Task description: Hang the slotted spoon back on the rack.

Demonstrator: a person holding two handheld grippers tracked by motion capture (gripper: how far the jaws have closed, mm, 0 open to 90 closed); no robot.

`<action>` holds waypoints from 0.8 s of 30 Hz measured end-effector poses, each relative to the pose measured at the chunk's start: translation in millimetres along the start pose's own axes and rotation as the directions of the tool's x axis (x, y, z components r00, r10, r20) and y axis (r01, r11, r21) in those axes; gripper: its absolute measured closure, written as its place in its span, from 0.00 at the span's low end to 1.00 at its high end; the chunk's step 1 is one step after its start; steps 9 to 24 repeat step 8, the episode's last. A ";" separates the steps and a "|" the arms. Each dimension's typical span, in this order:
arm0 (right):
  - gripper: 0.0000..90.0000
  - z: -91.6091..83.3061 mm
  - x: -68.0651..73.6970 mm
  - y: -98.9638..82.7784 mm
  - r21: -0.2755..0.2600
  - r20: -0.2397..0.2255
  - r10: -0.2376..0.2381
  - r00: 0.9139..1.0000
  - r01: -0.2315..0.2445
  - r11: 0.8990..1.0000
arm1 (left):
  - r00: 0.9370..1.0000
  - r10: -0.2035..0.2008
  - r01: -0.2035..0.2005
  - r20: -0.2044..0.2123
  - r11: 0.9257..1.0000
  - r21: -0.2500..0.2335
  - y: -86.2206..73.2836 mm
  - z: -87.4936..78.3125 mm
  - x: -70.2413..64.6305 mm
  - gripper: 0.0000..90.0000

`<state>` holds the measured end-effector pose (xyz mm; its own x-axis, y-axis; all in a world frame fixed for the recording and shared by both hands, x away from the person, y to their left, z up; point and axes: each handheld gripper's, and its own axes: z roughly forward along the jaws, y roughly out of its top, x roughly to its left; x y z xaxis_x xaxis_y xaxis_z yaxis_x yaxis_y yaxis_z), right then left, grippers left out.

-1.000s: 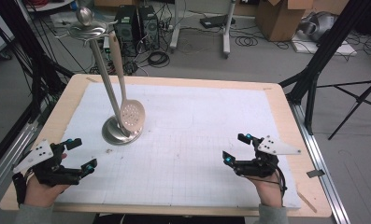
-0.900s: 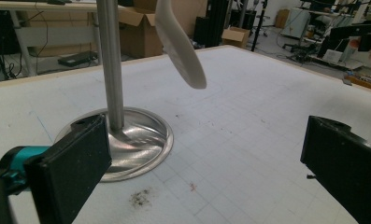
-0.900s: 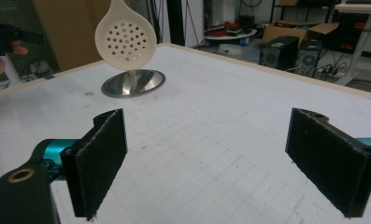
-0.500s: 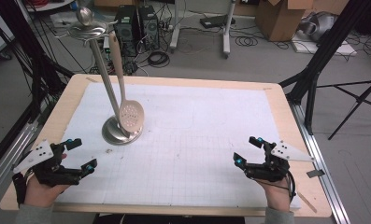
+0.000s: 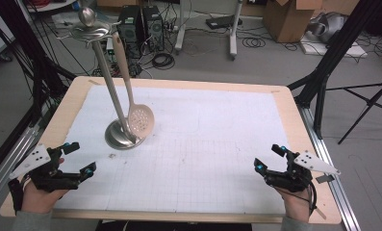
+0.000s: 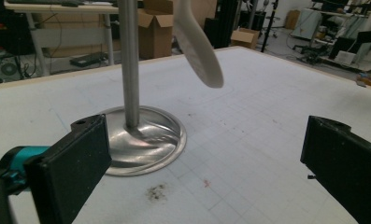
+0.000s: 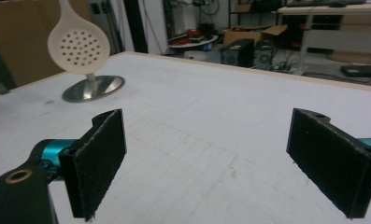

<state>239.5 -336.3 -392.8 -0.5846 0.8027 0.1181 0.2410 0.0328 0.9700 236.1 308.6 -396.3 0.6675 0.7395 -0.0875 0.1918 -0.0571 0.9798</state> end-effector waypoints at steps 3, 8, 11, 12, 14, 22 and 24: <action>0.12 -5.8 -4.7 -2.4 0.000 0.018 0.019 1.000 -0.019 1.000 | 1.000 -0.004 0.004 -0.019 1.000 -0.001 -1.2 -2.7 2.9 0.02; 0.12 -6.7 -8.9 -5.9 -0.003 0.017 0.028 0.999 -0.028 1.000 | 0.998 -0.013 0.013 -0.054 1.000 0.006 -3.8 -4.1 5.9 0.02; 0.12 -6.7 -8.9 -5.9 -0.003 0.017 0.028 0.999 -0.028 1.000 | 0.998 -0.013 0.013 -0.054 1.000 0.006 -3.8 -4.1 5.9 0.02; 0.12 -6.7 -8.9 -5.9 -0.003 0.017 0.028 0.999 -0.028 1.000 | 0.998 -0.013 0.013 -0.054 1.000 0.006 -3.8 -4.1 5.9 0.02; 0.12 -6.7 -8.9 -5.9 -0.003 0.017 0.028 0.999 -0.028 1.000 | 0.998 -0.013 0.013 -0.054 1.000 0.006 -3.8 -4.1 5.9 0.02; 0.12 -6.7 -8.9 -5.9 -0.003 0.017 0.028 0.999 -0.028 1.000 | 0.998 -0.013 0.013 -0.054 1.000 0.006 -3.8 -4.1 5.9 0.02; 0.12 -6.7 -8.9 -5.9 -0.003 0.017 0.028 0.999 -0.028 1.000 | 0.998 -0.013 0.013 -0.054 1.000 0.006 -3.8 -4.1 5.9 0.02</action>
